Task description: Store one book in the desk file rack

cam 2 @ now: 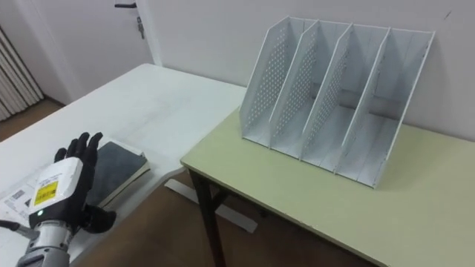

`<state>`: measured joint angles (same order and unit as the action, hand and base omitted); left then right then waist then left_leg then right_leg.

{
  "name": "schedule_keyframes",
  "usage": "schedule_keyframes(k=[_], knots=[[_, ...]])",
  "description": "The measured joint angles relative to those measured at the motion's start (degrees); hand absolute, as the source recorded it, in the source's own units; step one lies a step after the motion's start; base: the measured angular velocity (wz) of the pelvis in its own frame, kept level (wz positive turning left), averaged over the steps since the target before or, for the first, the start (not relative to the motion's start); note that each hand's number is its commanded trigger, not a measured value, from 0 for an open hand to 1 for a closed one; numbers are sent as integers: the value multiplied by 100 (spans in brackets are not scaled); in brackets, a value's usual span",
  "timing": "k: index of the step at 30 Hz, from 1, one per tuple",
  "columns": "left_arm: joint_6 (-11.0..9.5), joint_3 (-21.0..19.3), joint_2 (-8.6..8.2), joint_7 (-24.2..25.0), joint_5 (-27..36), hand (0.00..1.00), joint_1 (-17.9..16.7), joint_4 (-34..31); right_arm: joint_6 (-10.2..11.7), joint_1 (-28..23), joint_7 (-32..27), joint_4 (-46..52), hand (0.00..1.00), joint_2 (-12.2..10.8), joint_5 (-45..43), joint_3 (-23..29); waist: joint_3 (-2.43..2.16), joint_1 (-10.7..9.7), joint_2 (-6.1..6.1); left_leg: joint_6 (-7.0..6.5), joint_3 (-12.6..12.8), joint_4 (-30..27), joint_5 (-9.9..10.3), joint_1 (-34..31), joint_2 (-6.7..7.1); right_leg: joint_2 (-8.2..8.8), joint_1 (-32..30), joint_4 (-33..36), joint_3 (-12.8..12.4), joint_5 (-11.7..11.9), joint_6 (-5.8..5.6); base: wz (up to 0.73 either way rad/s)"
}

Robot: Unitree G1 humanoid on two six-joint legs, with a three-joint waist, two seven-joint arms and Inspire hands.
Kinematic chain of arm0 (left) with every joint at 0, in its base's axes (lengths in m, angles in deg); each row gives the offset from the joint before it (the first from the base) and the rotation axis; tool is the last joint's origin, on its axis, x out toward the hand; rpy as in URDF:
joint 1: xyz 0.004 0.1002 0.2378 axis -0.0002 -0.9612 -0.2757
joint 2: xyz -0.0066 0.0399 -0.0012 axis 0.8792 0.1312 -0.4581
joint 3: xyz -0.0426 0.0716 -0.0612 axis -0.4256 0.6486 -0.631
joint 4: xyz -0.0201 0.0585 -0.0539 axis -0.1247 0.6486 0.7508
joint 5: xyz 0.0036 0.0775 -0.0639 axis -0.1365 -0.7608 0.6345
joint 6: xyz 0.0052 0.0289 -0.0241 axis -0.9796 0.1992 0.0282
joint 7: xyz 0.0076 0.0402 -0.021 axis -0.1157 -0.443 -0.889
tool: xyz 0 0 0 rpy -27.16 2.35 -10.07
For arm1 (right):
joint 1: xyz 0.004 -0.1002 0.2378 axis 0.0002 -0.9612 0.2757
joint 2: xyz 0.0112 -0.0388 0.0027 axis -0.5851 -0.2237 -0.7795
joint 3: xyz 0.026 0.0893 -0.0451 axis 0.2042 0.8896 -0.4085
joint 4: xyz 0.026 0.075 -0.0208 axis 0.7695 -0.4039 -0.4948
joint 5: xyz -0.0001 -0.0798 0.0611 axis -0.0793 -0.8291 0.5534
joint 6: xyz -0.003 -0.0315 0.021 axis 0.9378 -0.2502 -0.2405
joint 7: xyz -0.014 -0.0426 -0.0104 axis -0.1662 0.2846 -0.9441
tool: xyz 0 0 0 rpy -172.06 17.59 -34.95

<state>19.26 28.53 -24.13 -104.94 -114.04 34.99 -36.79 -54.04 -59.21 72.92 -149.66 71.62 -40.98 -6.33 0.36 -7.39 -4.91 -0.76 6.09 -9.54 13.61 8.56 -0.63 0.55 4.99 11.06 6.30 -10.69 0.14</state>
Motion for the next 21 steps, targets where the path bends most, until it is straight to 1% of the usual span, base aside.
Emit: schedule_keyframes(k=[4,6,8,9,12,14,15,16,17,18,21], knots=[[15,23,-15,406,98,0,54,491,-51,6,-14,0,0,-3,-5,-9,22,-40,20,0,33,-5,0,2,-2,-1,-11,60,-16,-1,0,-3],[17,14,-17,488,95,0,87,497,-88,-8,-42,-13,0,-2,-5,-9,24,-41,28,-1,46,-8,0,3,-1,1,-12,63,-29,0,0,0],[30,5,-16,584,96,0,120,548,-139,-6,-58,-9,0,-1,-7,-7,48,-30,64,-9,101,-6,-5,6,-2,1,-11,63,-52,0,-1,-2],[53,5,-17,625,95,0,120,553,-152,-6,-59,-5,0,-2,-7,-7,24,-32,29,-10,146,-7,-5,8,-5,0,-12,63,-62,0,-2,0],[106,6,-17,738,105,0,120,566,-174,-6,-61,-13,0,-2,8,-5,2,-36,0,-10,169,-9,-5,17,-8,-1,-11,64,-79,1,-2,0],[125,6,-17,749,111,0,120,578,-176,-6,-66,-15,0,-2,10,-5,-2,-37,-6,-10,172,-8,-6,22,-11,-7,-9,63,-85,1,-2,0],[133,6,-17,756,119,42,120,578,-177,-6,-82,-15,0,-2,14,-4,-3,-37,-5,-11,174,-8,-6,24,-14,-10,-7,63,-88,1,-2,0],[138,5,-17,761,128,56,121,578,-179,-6,-112,-15,0,-2,22,-4,-4,-37,-3,-10,175,-8,-6,27,-14,-11,-5,62,-90,1,-2,0],[140,5,-17,764,140,85,121,578,-182,-6,-118,-15,0,0,27,-3,-4,-37,-3,-10,176,-8,-6,29,-14,-11,-4,62,-92,1,-2,0],[150,4,-16,773,145,100,120,578,-186,-7,-125,-16,0,0,38,1,-4,-29,-2,-10,178,-6,-6,37,-14,-13,-5,62,-105,1,-2,-4],[193,-20,-10,779,135,100,137,574,-245,-7,-139,-14,0,-1,45,4,-5,-24,4,-10,181,2,-6,92,-12,-18,3,58,-136,0,-2,-5]])
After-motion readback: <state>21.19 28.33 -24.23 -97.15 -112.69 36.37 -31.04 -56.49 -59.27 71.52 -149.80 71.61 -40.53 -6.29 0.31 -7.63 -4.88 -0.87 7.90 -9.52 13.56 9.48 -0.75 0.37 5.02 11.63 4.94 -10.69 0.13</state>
